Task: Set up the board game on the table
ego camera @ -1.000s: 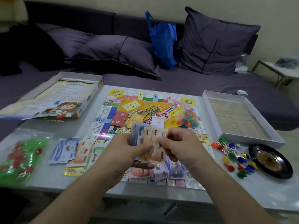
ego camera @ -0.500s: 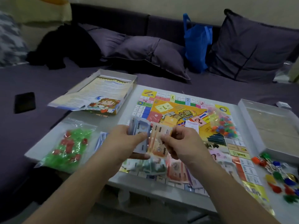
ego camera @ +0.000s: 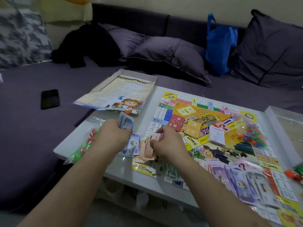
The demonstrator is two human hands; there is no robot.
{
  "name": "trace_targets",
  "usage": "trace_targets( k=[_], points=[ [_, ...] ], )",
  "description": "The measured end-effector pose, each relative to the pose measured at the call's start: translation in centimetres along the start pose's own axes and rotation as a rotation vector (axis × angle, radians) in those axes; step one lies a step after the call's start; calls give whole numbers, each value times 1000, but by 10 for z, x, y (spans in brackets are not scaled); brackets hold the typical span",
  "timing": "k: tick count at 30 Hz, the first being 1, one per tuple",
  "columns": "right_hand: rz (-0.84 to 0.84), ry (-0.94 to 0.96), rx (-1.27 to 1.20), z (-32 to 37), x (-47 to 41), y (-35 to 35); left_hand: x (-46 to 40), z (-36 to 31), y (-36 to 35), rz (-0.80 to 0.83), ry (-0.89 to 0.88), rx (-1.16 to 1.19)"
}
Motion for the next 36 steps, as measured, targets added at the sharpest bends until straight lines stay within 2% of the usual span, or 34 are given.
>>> trace_targets(
  k=[8,18,27,31,36],
  points=[
    [31,-44,51,1,-10,-24,-4,4,-4,-2,27,-93],
    [40,-77,-47,1,-8,-36,0,1,-7,34,30,-96],
    [-20,-85,-87,-4,-7,-17,1,1,-2,2,23,-79],
    [17,-48,29,2,-3,-23,5,-4,-2,14,7,-67],
    [5,125,453,25,7,-25,9,-11,-6,60,-41,11]
  ],
)
Point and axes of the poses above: each hand's wrist, its own x-axis away from the middle knuckle, its own y-axis out of the back of the hand, z = x × y, the point moved 9 cm from there along -x, towards the middle knuckle, and after that the axes turned 12 degrees about y, right-handed, at the moved point
